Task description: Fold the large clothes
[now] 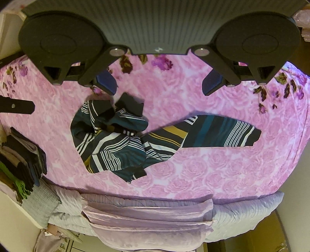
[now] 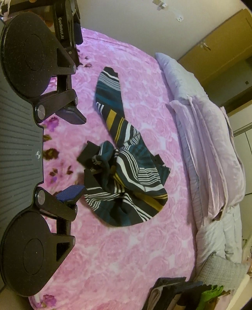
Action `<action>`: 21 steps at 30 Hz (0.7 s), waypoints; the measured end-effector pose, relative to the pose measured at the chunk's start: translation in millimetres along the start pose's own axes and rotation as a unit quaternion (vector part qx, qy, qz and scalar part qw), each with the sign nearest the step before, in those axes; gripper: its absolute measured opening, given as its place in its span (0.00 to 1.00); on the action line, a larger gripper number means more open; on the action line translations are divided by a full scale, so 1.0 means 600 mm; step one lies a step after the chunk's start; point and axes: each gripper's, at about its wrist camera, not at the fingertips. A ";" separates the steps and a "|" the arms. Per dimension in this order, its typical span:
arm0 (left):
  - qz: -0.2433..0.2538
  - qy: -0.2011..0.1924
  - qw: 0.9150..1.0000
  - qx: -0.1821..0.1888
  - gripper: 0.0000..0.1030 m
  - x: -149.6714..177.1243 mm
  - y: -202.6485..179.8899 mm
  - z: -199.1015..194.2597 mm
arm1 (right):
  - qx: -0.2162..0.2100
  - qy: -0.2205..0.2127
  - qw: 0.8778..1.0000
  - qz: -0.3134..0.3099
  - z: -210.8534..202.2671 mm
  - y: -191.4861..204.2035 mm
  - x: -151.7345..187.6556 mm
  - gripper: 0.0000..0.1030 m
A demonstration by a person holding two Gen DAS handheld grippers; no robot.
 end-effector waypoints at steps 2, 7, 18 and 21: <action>0.002 0.001 1.000 -0.001 0.90 0.000 -0.002 -0.003 | 0.000 0.005 1.000 0.000 0.003 0.001 0.002 0.64; 0.009 0.005 1.000 0.000 0.90 -0.005 -0.001 0.006 | 0.004 0.007 1.000 0.003 0.011 0.003 0.006 0.64; 0.016 0.022 1.000 0.014 0.90 -0.033 0.051 0.076 | 0.045 0.005 0.999 0.011 0.072 0.009 -0.013 0.64; 0.021 0.021 0.999 0.015 0.90 -0.050 0.080 0.108 | 0.061 -0.008 0.998 -0.005 0.099 0.018 -0.024 0.64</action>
Point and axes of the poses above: each gripper's, at about its wrist camera, not at the fingertips, and z roughly the way its jaws point, y to its left, x to its underside, and after that the axes turned 14 degrees about -y, right-handed
